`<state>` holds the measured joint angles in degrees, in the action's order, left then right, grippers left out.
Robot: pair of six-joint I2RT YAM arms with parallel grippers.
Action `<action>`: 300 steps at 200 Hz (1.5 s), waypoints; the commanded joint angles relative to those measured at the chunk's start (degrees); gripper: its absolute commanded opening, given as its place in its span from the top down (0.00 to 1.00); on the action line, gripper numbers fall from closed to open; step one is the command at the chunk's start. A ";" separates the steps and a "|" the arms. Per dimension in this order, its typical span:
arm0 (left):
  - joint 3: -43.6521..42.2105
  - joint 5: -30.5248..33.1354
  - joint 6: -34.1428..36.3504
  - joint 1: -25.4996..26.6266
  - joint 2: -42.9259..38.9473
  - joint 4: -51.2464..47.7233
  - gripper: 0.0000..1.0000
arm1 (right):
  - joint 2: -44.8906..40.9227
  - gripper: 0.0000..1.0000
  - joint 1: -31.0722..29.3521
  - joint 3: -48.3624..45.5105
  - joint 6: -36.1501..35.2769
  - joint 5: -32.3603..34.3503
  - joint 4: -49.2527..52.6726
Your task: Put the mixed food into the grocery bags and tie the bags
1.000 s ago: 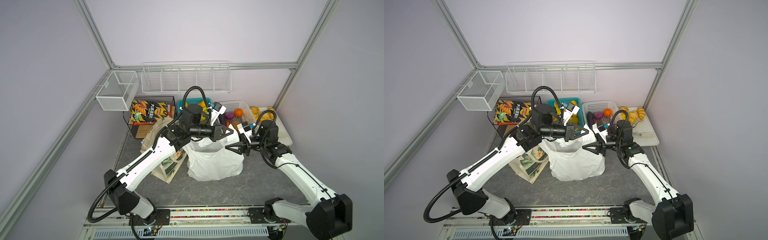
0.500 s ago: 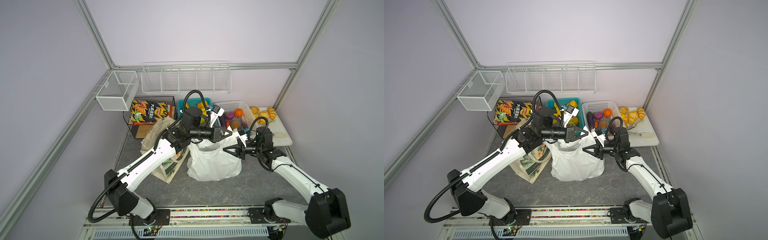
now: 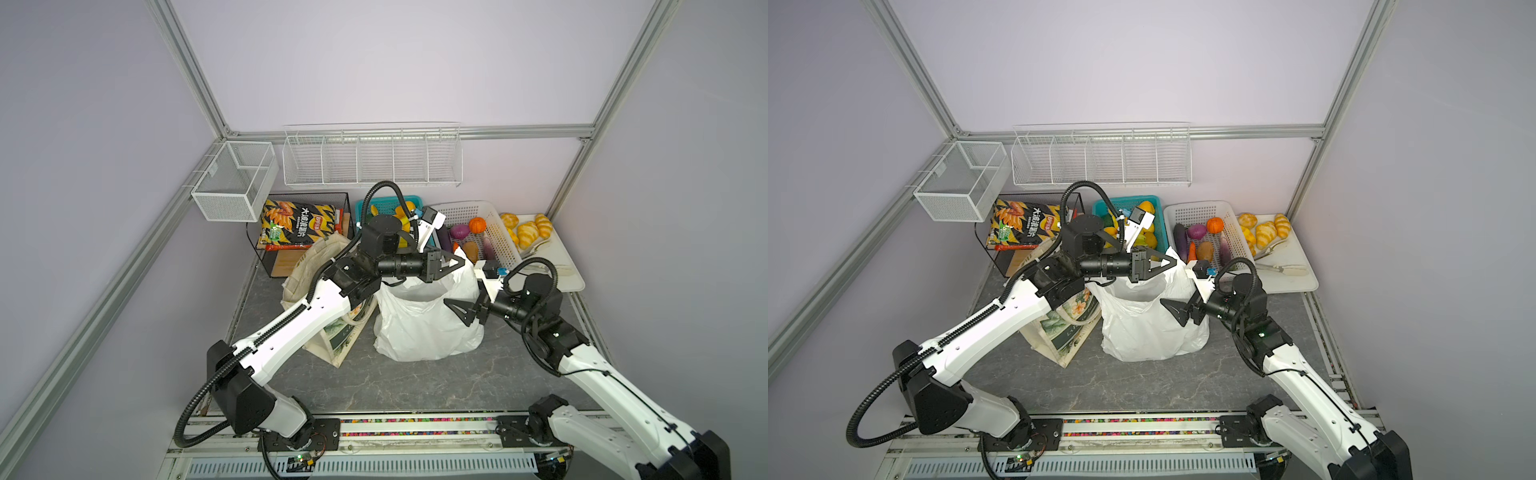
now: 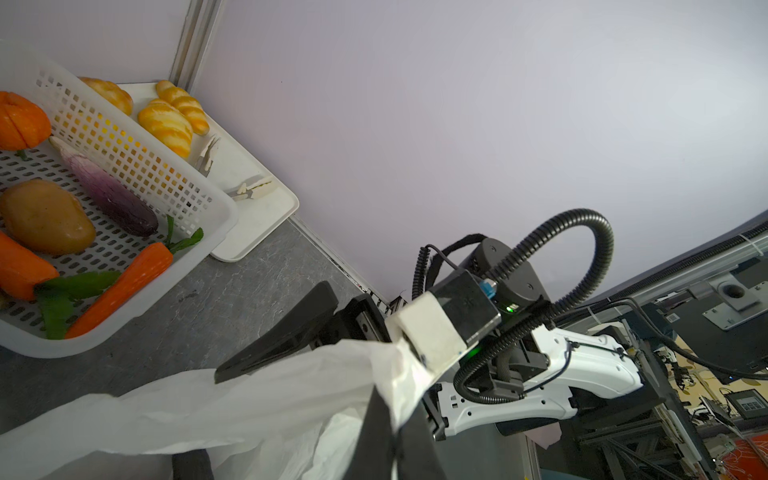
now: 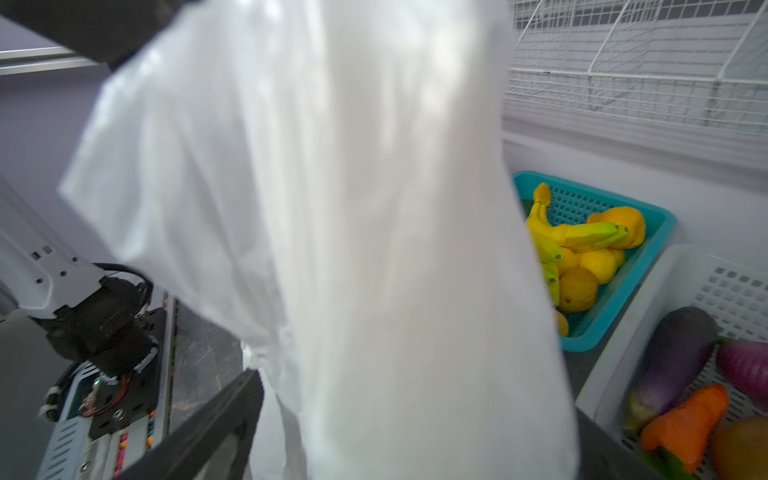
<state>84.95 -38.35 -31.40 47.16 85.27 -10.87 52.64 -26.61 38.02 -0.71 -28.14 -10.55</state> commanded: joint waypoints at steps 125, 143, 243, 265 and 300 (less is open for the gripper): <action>0.80 2.52 -5.11 2.48 -0.37 3.12 1.00 | 9.84 0.03 -17.76 -0.02 4.50 53.61 -29.22; 0.36 3.29 -7.26 2.71 -0.20 4.44 1.00 | 12.70 0.02 -18.63 -0.57 4.66 58.79 -35.19; -0.60 6.09 -11.56 2.55 -0.64 7.28 1.00 | 22.95 0.11 -19.09 -1.61 11.60 74.38 -32.15; -0.28 6.19 -11.25 1.68 -0.81 6.89 1.00 | 21.85 0.16 -19.07 -5.60 14.56 74.09 -28.59; -0.56 7.38 -10.10 0.15 -1.07 5.25 1.00 | 18.73 0.25 -19.09 -9.64 15.34 70.26 -23.72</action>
<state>83.00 -31.27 -42.78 48.10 85.30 -7.53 73.49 -45.58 31.27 12.80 43.13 -41.30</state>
